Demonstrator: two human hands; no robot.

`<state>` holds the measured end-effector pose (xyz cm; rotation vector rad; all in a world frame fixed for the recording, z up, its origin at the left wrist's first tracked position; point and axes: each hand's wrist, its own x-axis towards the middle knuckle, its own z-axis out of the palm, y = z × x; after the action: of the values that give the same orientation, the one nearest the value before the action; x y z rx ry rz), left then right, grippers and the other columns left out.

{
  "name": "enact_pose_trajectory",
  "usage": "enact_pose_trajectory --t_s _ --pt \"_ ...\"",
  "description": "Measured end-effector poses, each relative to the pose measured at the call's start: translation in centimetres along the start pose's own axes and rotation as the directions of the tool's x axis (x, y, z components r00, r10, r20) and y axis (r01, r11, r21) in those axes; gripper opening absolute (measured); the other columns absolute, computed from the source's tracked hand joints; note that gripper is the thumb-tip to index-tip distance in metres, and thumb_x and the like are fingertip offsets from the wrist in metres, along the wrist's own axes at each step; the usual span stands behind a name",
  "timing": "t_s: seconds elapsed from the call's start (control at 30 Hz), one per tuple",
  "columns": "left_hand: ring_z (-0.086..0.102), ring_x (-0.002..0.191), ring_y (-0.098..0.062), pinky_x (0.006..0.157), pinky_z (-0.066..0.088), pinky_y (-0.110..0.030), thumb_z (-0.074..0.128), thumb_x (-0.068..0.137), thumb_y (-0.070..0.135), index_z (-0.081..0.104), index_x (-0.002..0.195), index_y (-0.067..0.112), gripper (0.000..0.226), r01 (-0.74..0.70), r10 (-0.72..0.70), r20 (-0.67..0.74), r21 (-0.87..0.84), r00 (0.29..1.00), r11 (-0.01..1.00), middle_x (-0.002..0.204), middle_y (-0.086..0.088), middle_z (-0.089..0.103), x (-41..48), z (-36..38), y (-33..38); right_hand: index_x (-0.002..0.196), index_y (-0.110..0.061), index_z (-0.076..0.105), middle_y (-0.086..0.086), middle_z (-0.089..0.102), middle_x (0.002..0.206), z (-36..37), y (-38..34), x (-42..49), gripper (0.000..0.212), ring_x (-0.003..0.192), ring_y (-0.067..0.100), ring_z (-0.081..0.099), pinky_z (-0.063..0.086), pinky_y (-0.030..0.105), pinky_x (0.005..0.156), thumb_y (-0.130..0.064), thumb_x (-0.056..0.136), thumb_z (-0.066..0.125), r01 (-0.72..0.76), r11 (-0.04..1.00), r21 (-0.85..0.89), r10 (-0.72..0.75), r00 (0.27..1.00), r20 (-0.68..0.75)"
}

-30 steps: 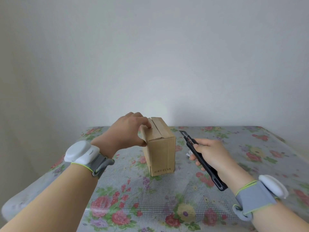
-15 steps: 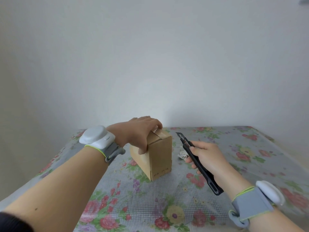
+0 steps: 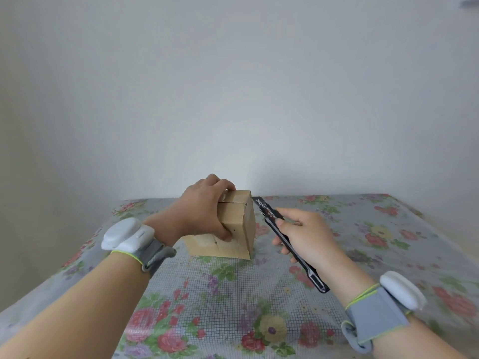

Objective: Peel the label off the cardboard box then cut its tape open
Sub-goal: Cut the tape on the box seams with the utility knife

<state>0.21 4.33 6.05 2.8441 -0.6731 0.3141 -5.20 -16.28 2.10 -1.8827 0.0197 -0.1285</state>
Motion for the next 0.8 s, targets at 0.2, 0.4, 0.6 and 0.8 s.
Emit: enact_pose_trajectory --t_s 0.2,0.4,0.6,0.8 --pt "0.038 0.103 -0.011 0.092 0.032 -0.028 0.085 0.046 0.050 0.040 0.130 0.030 0.097 -0.018 0.020 -0.060 0.036 0.998 0.999 0.116 0.009 0.041 -0.3 0.7 -0.1 0.124 -0.029 0.059 0.006 0.070 0.070 0.3 -0.4 -0.2 0.032 0.051 0.016 0.056 0.047 0.025 0.042 -0.018 0.095 0.052 0.006 1.000 -0.012 -0.006 1.000 -0.002" --pt "0.040 0.105 -0.013 0.095 0.034 -0.030 0.084 0.046 0.049 0.041 0.130 0.029 0.097 -0.022 0.024 -0.068 0.034 0.997 0.999 0.116 0.009 0.041 -0.3 1.1 0.0 0.125 -0.029 0.059 0.008 0.070 0.071 0.0 -0.5 -0.3 0.032 0.052 0.016 0.056 0.048 0.026 0.044 -0.019 0.095 0.051 0.003 0.998 -0.056 -0.002 1.000 0.022" --pt "0.040 0.101 -0.013 0.092 0.035 -0.029 0.085 0.046 0.049 0.042 0.129 0.030 0.096 -0.016 0.018 -0.062 0.030 0.998 0.999 0.114 0.010 0.041 -0.2 1.2 -0.1 0.122 -0.033 0.060 0.003 0.068 0.066 0.5 -0.6 -1.0 0.031 0.047 0.010 0.055 0.047 0.023 0.042 -0.022 0.095 0.052 0.049 0.991 -0.123 -0.041 0.997 0.065" --pt "0.038 0.101 -0.012 0.090 0.033 -0.027 0.085 0.047 0.048 0.041 0.129 0.031 0.096 -0.020 0.021 -0.043 0.017 0.999 1.000 0.117 0.009 0.043 -0.2 1.1 -0.1 0.125 -0.032 0.059 0.002 0.068 0.065 0.1 -0.6 -0.9 0.032 0.048 0.010 0.055 0.043 0.021 0.041 -0.022 0.095 0.051 0.062 0.985 -0.160 -0.046 0.994 0.102"
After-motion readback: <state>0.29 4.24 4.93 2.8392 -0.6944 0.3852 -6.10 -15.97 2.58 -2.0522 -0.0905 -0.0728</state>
